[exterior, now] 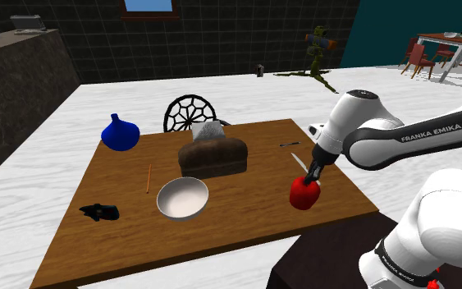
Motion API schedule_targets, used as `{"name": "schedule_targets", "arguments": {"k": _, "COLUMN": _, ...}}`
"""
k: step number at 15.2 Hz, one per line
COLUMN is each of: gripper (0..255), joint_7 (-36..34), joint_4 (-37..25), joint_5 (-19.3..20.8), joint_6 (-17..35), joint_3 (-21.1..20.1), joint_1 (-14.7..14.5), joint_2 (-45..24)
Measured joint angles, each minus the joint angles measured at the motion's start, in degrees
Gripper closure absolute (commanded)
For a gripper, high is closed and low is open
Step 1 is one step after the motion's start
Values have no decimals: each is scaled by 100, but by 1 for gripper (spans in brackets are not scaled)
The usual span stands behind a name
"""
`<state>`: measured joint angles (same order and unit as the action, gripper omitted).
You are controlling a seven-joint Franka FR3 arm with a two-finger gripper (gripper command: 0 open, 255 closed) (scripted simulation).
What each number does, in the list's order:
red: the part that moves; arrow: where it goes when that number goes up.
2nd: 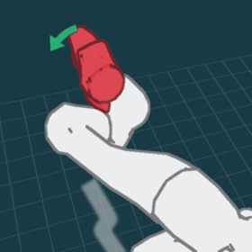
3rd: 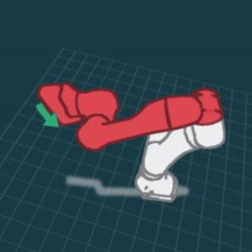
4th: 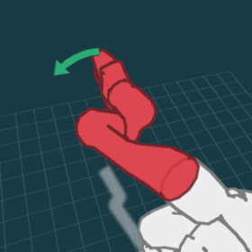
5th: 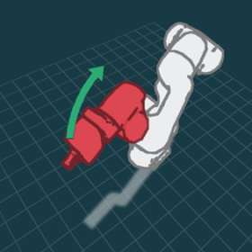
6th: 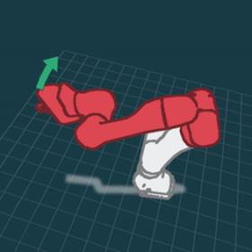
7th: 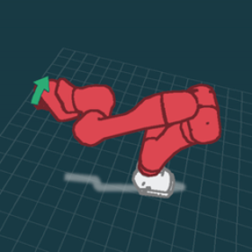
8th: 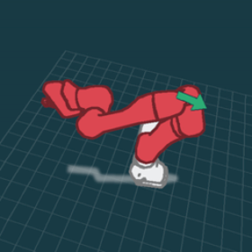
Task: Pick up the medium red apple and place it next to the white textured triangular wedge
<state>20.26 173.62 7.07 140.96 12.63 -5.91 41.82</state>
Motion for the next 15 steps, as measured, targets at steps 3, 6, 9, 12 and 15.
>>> {"name": "schedule_targets", "arguments": {"k": 3, "gripper": 255, "joint_7": 0, "joint_4": 0, "joint_5": 0, "joint_6": 1, "joint_3": 0, "joint_1": 0, "joint_2": 0}}
{"name": "schedule_targets", "arguments": {"k": 6, "gripper": 255, "joint_7": 4, "joint_4": -50, "joint_5": -3, "joint_6": -156, "joint_3": -9, "joint_1": 11, "joint_2": 108}}
{"name": "schedule_targets", "arguments": {"k": 9, "gripper": 255, "joint_7": -21, "joint_4": -143, "joint_5": -26, "joint_6": -459, "joint_3": -54, "joint_1": 6, "joint_2": 320}}
{"name": "schedule_targets", "arguments": {"k": 12, "gripper": 255, "joint_7": -31, "joint_4": -325, "joint_5": -53, "joint_6": -838, "joint_3": -92, "joint_1": 1, "joint_2": 518}}
{"name": "schedule_targets", "arguments": {"k": 15, "gripper": 255, "joint_7": -45, "joint_4": -482, "joint_5": -81, "joint_6": -1150, "joint_3": -130, "joint_1": -10, "joint_2": 674}}
